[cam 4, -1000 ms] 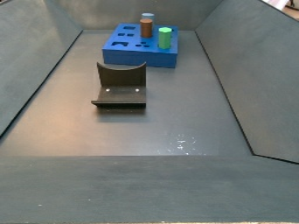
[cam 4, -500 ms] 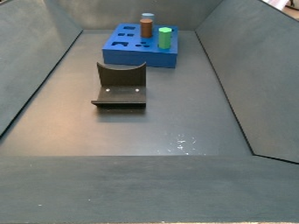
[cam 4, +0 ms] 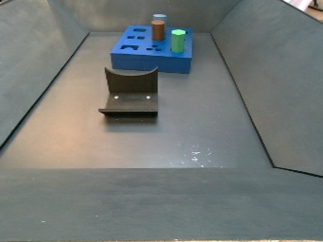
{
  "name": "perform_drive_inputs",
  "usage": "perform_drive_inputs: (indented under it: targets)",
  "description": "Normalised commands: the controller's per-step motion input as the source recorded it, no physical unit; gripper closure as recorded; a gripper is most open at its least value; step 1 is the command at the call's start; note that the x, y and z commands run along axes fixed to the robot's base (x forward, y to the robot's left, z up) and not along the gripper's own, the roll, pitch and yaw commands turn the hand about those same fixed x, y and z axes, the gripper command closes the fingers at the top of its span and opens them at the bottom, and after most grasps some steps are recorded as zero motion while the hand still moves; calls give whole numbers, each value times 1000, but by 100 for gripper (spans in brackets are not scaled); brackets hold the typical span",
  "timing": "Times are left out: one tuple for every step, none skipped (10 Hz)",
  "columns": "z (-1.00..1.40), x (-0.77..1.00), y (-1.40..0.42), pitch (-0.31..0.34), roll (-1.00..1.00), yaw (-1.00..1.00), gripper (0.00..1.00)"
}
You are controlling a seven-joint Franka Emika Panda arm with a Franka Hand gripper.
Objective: Pick up the square-circle object. Move up. Place the square-circle object on the fixture. Regrasp the square-circle object. Move to above the board. Insert the square-circle object.
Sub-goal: Insert the square-circle object.
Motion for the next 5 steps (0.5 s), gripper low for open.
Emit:
perform_drive_inputs:
  targets:
    - [-291, 0, -243, -104, -147, -746, 100]
    - [-337, -9, -291, -114, -126, -720, 100]
    - [-306, 0, -297, -94, -126, -714, 100]
    - [-320, -6, -269, -101, -123, -749, 100]
    - [-340, -11, -251, -106, -117, -766, 100]
